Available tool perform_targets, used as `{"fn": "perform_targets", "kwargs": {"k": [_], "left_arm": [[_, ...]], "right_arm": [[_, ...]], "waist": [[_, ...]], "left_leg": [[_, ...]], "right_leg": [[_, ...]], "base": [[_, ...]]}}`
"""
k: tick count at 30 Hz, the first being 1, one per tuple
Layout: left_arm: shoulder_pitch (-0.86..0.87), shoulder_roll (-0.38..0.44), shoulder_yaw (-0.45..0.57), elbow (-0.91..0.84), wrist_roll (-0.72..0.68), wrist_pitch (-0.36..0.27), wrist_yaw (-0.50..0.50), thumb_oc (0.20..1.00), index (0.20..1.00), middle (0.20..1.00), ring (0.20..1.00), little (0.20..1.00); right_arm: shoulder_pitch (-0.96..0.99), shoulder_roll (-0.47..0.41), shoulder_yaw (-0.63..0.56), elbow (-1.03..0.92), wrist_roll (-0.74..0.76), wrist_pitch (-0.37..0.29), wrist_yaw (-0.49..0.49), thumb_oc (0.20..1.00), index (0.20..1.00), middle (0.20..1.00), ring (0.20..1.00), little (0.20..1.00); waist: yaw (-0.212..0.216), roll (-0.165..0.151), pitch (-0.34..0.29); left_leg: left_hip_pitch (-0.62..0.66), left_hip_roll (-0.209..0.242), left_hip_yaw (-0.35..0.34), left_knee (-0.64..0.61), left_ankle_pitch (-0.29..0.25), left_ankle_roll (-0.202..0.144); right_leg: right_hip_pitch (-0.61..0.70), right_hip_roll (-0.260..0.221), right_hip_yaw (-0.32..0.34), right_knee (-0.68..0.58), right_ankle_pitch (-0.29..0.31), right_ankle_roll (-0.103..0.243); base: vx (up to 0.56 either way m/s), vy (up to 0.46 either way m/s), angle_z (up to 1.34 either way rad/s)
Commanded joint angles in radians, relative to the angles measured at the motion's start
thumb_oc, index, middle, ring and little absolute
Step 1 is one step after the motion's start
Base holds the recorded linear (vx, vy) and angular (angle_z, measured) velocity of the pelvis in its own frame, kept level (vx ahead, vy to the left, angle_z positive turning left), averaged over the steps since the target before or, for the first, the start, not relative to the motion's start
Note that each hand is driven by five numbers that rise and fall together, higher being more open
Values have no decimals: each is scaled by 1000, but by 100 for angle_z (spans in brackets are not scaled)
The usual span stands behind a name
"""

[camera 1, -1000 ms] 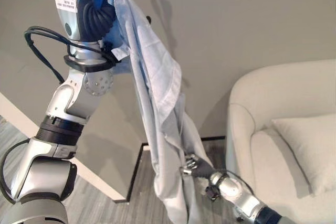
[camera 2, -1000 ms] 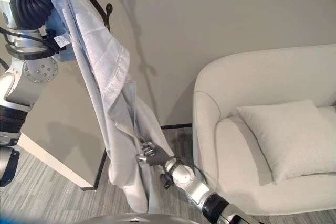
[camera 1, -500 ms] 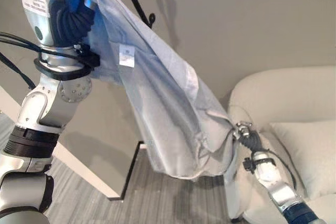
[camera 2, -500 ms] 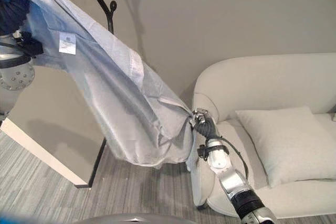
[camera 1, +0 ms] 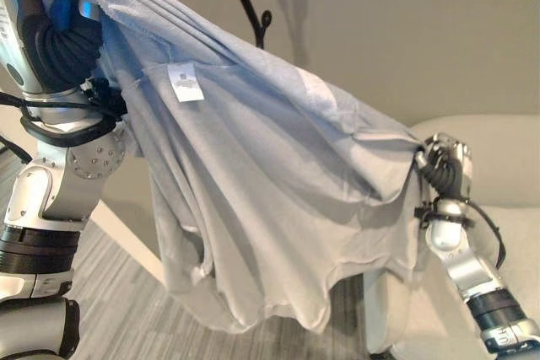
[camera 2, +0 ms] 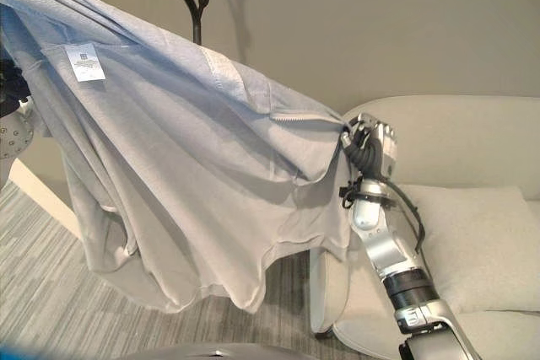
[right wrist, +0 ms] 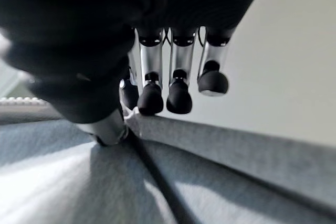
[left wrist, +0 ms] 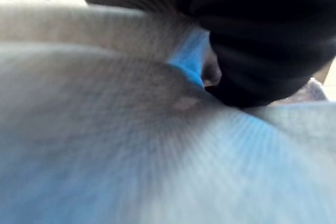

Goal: Hang the clothes on the sofa on the clothes rack.

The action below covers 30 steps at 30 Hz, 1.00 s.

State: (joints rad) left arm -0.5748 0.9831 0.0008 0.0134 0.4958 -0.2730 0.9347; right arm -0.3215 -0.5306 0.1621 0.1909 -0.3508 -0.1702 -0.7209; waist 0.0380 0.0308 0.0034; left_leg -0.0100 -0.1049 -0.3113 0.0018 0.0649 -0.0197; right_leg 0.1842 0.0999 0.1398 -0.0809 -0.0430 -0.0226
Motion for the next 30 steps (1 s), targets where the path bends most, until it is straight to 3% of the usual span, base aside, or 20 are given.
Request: {"fn": "perform_targets", "kwargs": {"k": [1,4,6,10,13,15,18,21,23,24,25,27,30], "left_arm": [[-93,4,15,78,-3,14,30,200,200,200,200,200],[-108,15,-4,102,-13,6,38,200,200,200,200,200],[-98,24,4,101,-15,2,45,200,200,200,200,200],[-97,36,5,109,-7,5,52,200,200,200,200,200],[-90,49,10,106,11,7,44,200,200,200,200,200],[-78,53,16,107,19,3,34,200,200,200,200,200],[-83,62,-9,112,48,4,23,200,200,200,200,200],[-76,94,-28,115,70,2,18,200,200,200,200,200],[-70,93,-28,100,80,5,5,200,200,200,200,200],[-41,86,-8,86,91,7,-9,200,200,200,200,200],[-38,85,-5,83,92,8,-10,200,200,200,200,200],[29,83,31,65,103,6,-11,200,200,200,200,200],[86,69,65,63,107,6,-25,200,200,200,200,200]], "right_arm": [[-82,-122,-101,-70,-26,-9,-75,200,200,200,200,200],[-138,-180,-109,-79,-18,-4,-80,200,200,200,200,200],[-186,-214,-111,-71,-13,-5,-90,200,200,200,200,200],[-231,-245,-104,-57,2,-6,-94,200,200,200,200,200],[-217,-271,-124,-59,-3,1,-85,200,200,200,200,200],[-194,-280,-146,-59,-13,10,-88,200,200,200,200,200],[-152,-302,-185,-60,-26,20,-84,200,200,200,200,200],[-126,-318,-220,-64,-43,41,-84,200,200,200,200,200],[-109,-326,-235,-68,-61,50,-88,200,200,200,200,200],[-98,-331,-251,-73,-83,66,-78,200,200,200,200,200],[-97,-332,-251,-75,-83,67,-78,200,200,200,200,200],[-119,-329,-243,-73,-92,69,-82,200,200,200,200,200],[-111,-324,-245,-65,-80,65,-76,200,200,200,200,200]], "waist": [[28,-28,-31],[33,-33,-30],[51,-48,-21],[68,-57,-11],[76,-55,-21],[76,-48,-46],[64,-52,-77],[54,-61,-98],[51,-65,-95],[43,-59,-84],[45,-58,-82],[46,-43,-52],[51,-43,-49]], "left_leg": [[-93,-16,40,162,-103,-33],[-111,30,46,113,-75,-38],[-148,64,27,31,-24,-58],[-178,98,11,-72,7,-77],[-201,122,28,-82,18,-88],[-180,142,39,-84,33,-90],[-142,137,89,-73,53,-79],[-113,108,166,-42,17,-48],[-103,96,189,-29,0,-31],[-79,82,201,-14,-22,-10],[-79,82,204,-12,-23,-9],[-53,77,211,23,-55,15],[-31,62,200,37,-85,27]], "right_leg": [[-52,-35,-8,36,-12,96],[-56,-43,-17,42,-20,104],[-49,-44,10,45,-34,106],[-38,-46,49,54,-54,106],[-9,-64,73,49,-76,119],[8,-98,83,47,-84,136],[11,-173,76,43,-63,177],[-16,-246,79,85,-24,224],[-33,-265,86,143,-1,236],[-70,-277,86,234,47,238],[-74,-276,90,240,45,239],[-129,-311,46,356,124,214],[-139,-289,14,346,80,195]], "base": [[-1,70,59],[41,98,34],[84,134,6],[90,136,-26],[156,263,-46],[211,360,-39],[210,375,-37],[194,454,-18],[126,351,-13],[57,172,-5],[92,249,-9],[104,220,-20],[109,171,-36]]}}
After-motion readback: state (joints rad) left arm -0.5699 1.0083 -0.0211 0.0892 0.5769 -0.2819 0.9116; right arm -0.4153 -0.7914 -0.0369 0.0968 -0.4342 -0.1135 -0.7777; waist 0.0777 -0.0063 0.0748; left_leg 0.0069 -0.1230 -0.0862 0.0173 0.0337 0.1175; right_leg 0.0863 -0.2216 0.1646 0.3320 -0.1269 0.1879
